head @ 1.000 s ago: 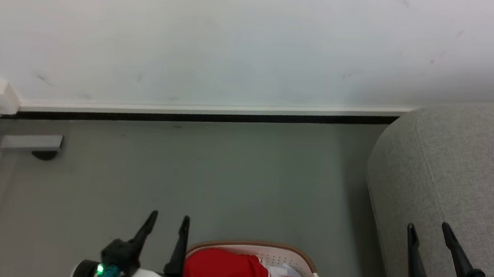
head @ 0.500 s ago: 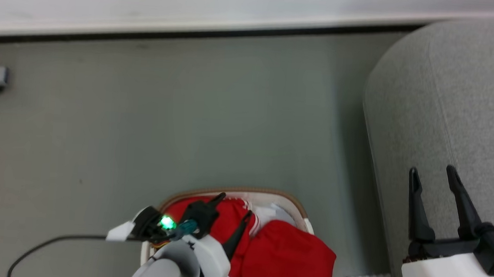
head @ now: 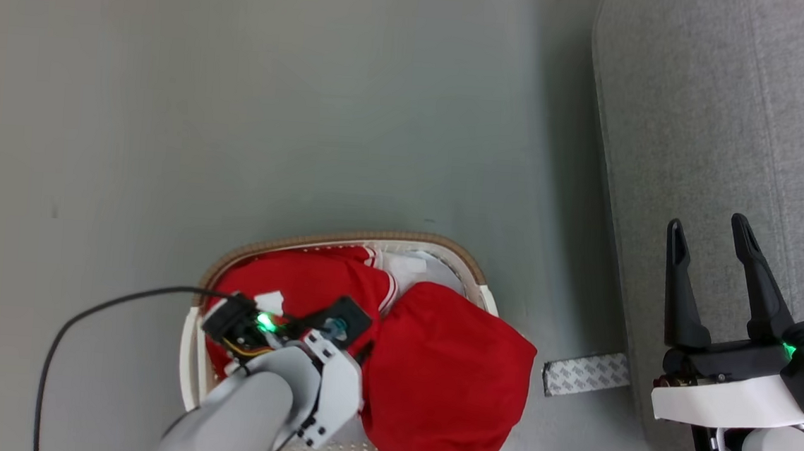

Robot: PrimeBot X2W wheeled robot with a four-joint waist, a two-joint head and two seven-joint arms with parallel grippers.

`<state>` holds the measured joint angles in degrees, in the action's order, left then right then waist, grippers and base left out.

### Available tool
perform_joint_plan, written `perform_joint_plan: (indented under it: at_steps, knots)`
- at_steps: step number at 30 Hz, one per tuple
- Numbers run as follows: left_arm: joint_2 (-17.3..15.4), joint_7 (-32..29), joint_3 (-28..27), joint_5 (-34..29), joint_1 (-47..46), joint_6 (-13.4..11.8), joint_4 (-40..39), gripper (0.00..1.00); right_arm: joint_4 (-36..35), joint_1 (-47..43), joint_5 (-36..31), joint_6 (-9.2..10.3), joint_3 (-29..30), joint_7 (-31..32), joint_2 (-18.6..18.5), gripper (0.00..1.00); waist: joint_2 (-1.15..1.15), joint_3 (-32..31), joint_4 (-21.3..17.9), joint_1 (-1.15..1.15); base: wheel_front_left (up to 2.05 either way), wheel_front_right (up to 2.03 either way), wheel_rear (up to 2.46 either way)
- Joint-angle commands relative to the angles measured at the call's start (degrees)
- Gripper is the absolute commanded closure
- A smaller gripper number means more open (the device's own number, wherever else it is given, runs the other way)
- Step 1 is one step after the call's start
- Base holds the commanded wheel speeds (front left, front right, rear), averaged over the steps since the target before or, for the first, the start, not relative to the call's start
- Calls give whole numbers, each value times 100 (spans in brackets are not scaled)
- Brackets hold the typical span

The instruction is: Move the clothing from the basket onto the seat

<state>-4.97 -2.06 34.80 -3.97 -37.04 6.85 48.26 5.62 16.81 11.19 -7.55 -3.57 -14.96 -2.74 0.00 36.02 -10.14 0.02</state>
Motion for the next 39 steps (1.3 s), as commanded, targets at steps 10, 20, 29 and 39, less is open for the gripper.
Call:
perform_joint_plan:
  at_steps: [10, 20, 29, 39]
  knots:
    - [-189, -301, 193, -342, -795, -323, 833, 0, -314, 265, 222, 12, -129, -15, -7, 0, 0, 725, -106, -2, 0, 0, 0]
    - [-159, -184, 387, -447, -1406, -332, 1384, 100, -517, 307, 522, 12, -224, -15, -6, 0, 0, 1446, -312, -2, 0, 0, 0]
    - [73, 539, 245, 33, -1258, -296, 1484, 100, -399, 267, 540, 12, -173, -15, -6, 0, 0, 1191, -176, -2, 0, 0, 0]
    - [201, 1406, -18, 973, -317, -148, 1058, 100, 14, -130, 526, 12, -49, -15, -10, 0, 0, -536, 393, -2, 0, 0, 0]
